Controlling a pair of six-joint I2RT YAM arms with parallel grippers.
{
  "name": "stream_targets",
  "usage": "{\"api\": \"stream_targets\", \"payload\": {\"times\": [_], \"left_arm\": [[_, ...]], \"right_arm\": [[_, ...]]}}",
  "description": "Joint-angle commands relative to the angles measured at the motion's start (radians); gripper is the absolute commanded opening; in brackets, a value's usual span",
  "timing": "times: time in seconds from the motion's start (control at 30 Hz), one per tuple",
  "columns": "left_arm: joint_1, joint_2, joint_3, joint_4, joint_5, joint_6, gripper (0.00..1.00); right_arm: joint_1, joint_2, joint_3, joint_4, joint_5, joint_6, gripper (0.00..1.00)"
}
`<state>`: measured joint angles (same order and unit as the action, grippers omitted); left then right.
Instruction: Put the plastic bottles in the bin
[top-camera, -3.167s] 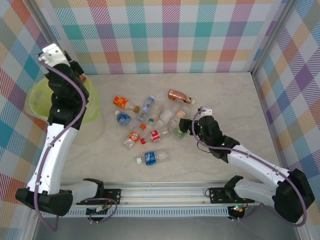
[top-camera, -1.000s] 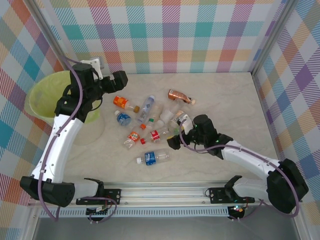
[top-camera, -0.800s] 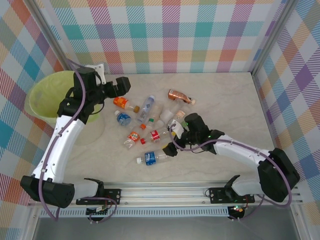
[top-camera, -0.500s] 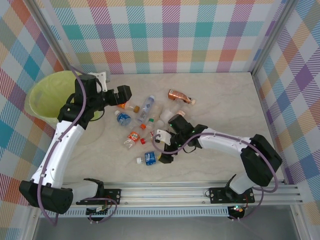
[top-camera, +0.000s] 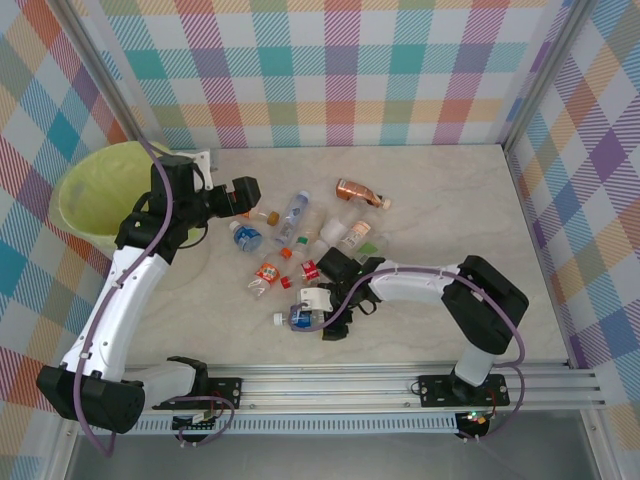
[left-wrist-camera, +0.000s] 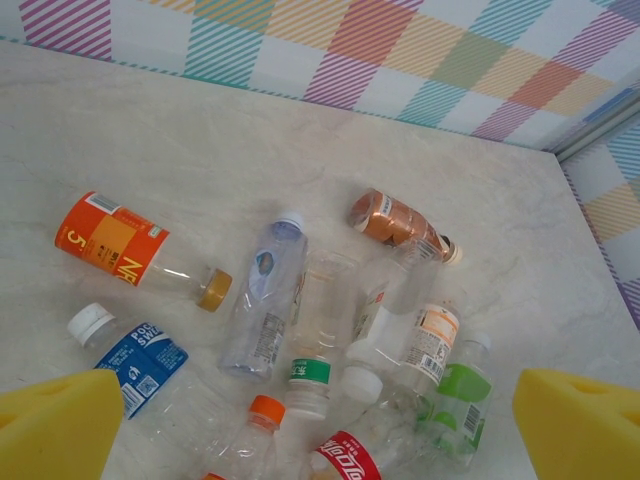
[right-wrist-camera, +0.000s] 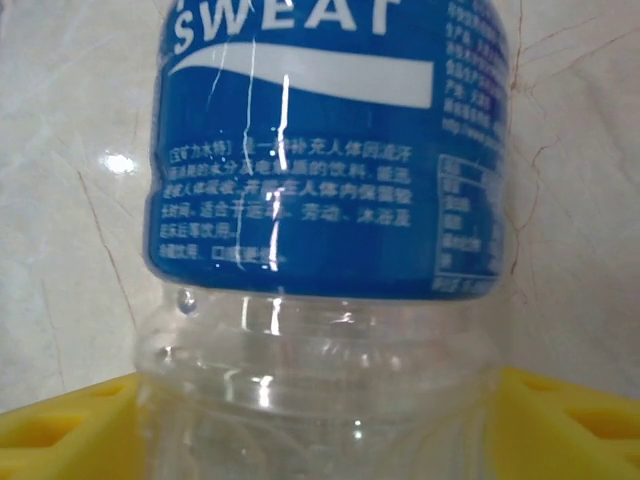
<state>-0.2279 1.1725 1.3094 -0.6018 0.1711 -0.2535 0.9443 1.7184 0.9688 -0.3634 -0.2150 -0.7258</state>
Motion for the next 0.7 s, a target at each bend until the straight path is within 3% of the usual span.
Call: {"api": "stream_targets", "payload": {"times": [0.0,0.2,0.37,0.67], "left_arm": [[-0.010,-0.025,-0.026,0.008,0.003,-0.003,1.00],[-0.010,-0.029,-0.039,0.035,0.014,-0.015,1.00],[-0.010,0.013,0.003,0.003,0.079,-0.046,1.00],[-0.021,0.021,-0.036,0.091,0.144,-0.100,1.00]], "right_arm": [[0.010,-0.001,-0.014,0.046,0.025,-0.017,0.71],[0.010,-0.079,-0.065,0.146,0.025,0.029,0.56],[0.008,-0.192,-0.124,0.279,0.032,0.145,0.51],[-0.071,-0.382,-0.189,0.468,0.002,0.513,0.46]]}}
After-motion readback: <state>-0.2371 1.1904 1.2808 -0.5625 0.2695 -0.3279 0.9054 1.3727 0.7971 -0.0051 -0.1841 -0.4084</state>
